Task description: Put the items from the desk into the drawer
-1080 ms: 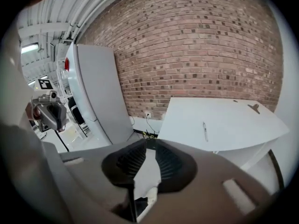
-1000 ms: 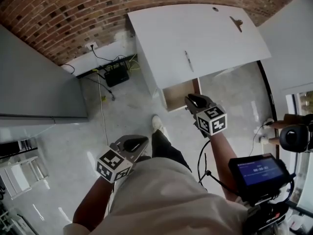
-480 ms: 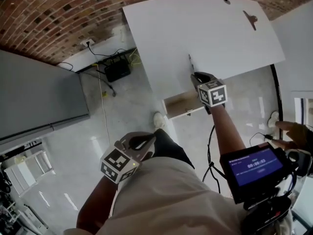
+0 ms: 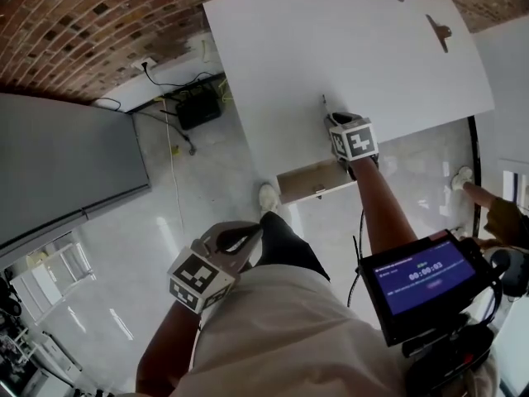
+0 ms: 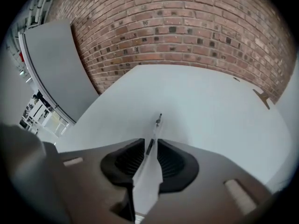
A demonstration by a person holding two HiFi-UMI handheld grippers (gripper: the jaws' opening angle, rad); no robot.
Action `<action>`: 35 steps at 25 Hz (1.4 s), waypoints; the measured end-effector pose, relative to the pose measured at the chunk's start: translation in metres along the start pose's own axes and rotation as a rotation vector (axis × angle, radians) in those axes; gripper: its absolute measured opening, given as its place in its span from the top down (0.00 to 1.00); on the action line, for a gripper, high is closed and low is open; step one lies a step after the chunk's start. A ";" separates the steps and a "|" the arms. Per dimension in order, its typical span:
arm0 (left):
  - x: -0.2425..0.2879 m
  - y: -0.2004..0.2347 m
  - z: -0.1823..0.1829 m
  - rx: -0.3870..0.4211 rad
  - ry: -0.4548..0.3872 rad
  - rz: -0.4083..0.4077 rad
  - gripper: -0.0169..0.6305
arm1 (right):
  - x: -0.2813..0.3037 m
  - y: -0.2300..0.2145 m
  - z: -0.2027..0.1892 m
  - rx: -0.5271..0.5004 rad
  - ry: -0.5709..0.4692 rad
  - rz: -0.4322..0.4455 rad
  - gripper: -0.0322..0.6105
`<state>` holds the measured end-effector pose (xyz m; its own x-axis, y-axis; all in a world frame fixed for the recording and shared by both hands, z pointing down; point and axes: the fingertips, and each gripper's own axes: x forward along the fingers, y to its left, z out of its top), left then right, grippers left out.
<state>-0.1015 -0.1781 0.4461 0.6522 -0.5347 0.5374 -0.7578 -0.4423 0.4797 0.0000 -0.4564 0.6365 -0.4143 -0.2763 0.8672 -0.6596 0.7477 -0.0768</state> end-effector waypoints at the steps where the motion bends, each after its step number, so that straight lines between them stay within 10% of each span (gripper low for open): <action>1: 0.001 -0.002 -0.002 -0.002 0.002 0.002 0.96 | 0.001 0.001 -0.004 0.004 0.011 0.004 0.84; 22: -0.006 -0.018 -0.012 0.059 0.029 -0.093 0.96 | -0.047 0.014 -0.020 0.141 -0.090 -0.034 0.88; 35: -0.053 -0.057 -0.062 0.146 0.038 -0.196 0.96 | -0.115 0.085 -0.093 0.202 -0.127 -0.081 0.88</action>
<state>-0.0918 -0.0801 0.4333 0.7849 -0.4024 0.4712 -0.6100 -0.6357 0.4731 0.0503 -0.3047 0.5758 -0.4224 -0.4136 0.8066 -0.8004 0.5878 -0.1177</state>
